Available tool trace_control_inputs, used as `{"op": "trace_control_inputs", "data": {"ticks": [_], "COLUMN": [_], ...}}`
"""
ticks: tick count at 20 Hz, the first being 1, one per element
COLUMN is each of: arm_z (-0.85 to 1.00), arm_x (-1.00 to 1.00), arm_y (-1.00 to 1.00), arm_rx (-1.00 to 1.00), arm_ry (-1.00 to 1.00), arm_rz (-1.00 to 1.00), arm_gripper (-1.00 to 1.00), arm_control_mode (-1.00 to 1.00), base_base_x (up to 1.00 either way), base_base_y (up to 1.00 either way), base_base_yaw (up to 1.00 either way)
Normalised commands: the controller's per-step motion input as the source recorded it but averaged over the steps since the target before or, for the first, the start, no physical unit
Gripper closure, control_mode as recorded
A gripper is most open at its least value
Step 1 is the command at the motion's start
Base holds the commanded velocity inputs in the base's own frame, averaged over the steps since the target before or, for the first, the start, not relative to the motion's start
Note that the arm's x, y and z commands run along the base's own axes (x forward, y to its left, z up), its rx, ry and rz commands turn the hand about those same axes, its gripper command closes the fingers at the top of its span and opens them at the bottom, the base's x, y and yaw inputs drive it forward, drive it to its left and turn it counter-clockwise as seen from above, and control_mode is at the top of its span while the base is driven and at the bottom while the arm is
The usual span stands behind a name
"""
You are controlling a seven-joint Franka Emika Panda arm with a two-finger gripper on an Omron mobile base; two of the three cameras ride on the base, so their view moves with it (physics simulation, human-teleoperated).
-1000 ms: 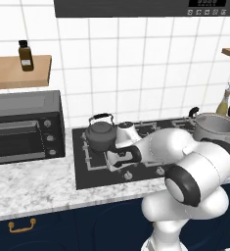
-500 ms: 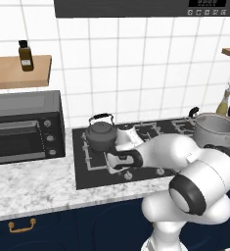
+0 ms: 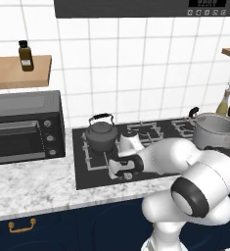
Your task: Pick the kettle from the counter and place it on a stove burner. Then turn the burner on.
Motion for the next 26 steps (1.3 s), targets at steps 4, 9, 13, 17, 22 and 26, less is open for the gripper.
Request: {"op": "trace_control_inputs", "data": {"ticks": [4, 9, 13, 17, 22, 26], "arm_z": [-0.02, 0.00, 0.00, 0.00, 0.00, 0.00], "arm_x": [0.03, 0.00, 0.00, 0.00, 0.00, 0.00], "arm_y": [0.00, 0.00, 0.00, 0.00, 0.00, 0.00], "arm_rx": [0.00, 0.00, 0.00, 0.00, 0.00, 0.00], "arm_ry": [0.00, 0.00, 0.00, 0.00, 0.00, 0.00], "arm_rz": [0.00, 0.00, 0.00, 0.12, 0.25, 0.27], "arm_gripper": [-1.00, 1.00, 1.00, 1.00, 1.00, 1.00], "arm_control_mode": [-1.00, -1.00, -1.00, -1.00, -1.00, -1.00], "base_base_x": [0.00, 0.00, 0.00, 0.00, 0.00, 0.00], "base_base_y": [0.00, 0.00, 0.00, 0.00, 0.00, 0.00], "base_base_yaw": [0.00, 0.00, 0.00, 0.00, 0.00, 0.00]}}
